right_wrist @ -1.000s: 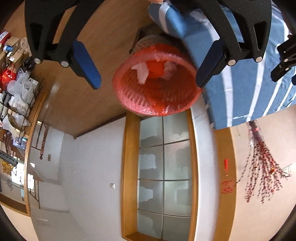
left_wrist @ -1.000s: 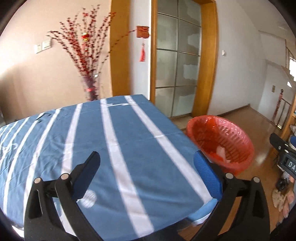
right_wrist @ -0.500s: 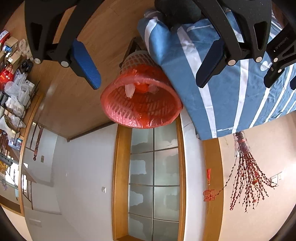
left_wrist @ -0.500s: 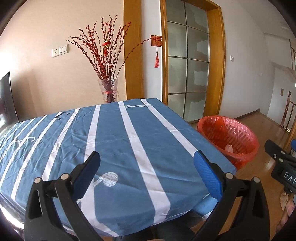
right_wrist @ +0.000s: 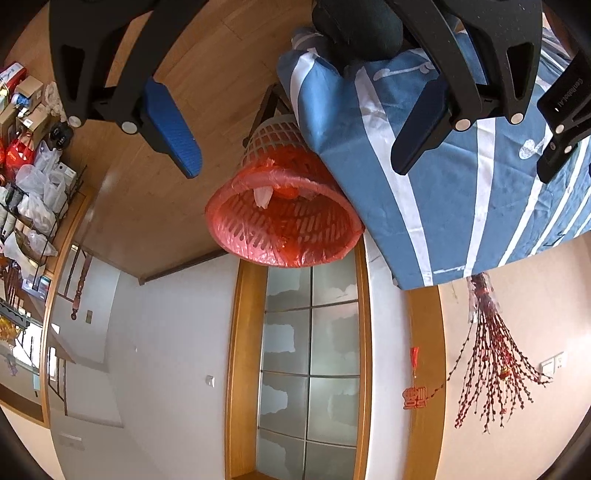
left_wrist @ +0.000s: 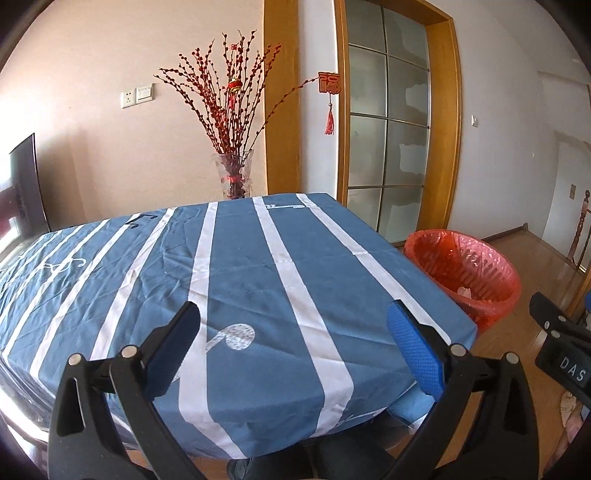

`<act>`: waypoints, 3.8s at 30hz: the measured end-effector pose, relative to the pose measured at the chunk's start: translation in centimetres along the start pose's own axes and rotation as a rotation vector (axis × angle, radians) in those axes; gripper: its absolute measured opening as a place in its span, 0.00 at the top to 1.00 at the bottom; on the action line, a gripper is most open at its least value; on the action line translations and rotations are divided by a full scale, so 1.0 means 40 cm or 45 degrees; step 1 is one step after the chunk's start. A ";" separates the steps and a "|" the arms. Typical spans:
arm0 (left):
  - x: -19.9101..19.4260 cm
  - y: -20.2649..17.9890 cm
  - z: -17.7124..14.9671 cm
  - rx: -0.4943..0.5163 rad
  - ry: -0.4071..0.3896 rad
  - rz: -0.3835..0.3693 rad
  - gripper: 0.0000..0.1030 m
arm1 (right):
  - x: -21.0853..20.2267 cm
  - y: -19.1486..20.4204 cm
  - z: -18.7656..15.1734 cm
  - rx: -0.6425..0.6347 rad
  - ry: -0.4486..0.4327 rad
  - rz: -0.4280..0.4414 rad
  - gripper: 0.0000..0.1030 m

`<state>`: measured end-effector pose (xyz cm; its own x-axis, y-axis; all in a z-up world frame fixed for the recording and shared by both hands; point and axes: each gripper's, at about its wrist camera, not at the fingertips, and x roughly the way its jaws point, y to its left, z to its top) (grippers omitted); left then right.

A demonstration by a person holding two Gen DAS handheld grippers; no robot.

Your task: Collect trash

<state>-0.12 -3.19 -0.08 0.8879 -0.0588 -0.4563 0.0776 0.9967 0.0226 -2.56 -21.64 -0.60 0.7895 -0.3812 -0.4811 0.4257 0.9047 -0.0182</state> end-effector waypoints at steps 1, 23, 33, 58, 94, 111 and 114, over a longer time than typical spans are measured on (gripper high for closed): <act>0.000 0.002 -0.001 -0.002 0.001 0.002 0.04 | 0.000 0.000 -0.003 0.003 0.004 0.000 0.02; -0.011 0.013 -0.015 -0.025 0.004 0.012 0.04 | -0.011 0.006 -0.022 0.000 0.023 0.022 0.02; -0.018 0.017 -0.011 -0.033 -0.012 0.012 0.04 | -0.011 0.010 -0.022 0.000 0.022 0.021 0.02; -0.022 0.017 -0.004 -0.034 -0.017 0.009 0.04 | -0.011 0.011 -0.023 0.002 0.023 0.020 0.02; -0.023 0.013 -0.005 -0.033 -0.013 0.006 0.04 | -0.013 0.009 -0.023 0.003 0.024 0.022 0.02; -0.023 0.012 -0.002 -0.034 -0.011 0.008 0.04 | -0.017 0.014 -0.024 0.005 0.026 0.023 0.02; -0.024 0.009 -0.009 -0.034 -0.008 0.009 0.04 | -0.015 0.013 -0.023 0.005 0.027 0.022 0.02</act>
<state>-1.10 -2.75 0.04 0.8913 -0.0523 -0.4505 0.0595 0.9982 0.0018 -3.22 -20.75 -1.14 0.7875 -0.3611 -0.4994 0.4136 0.9104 -0.0060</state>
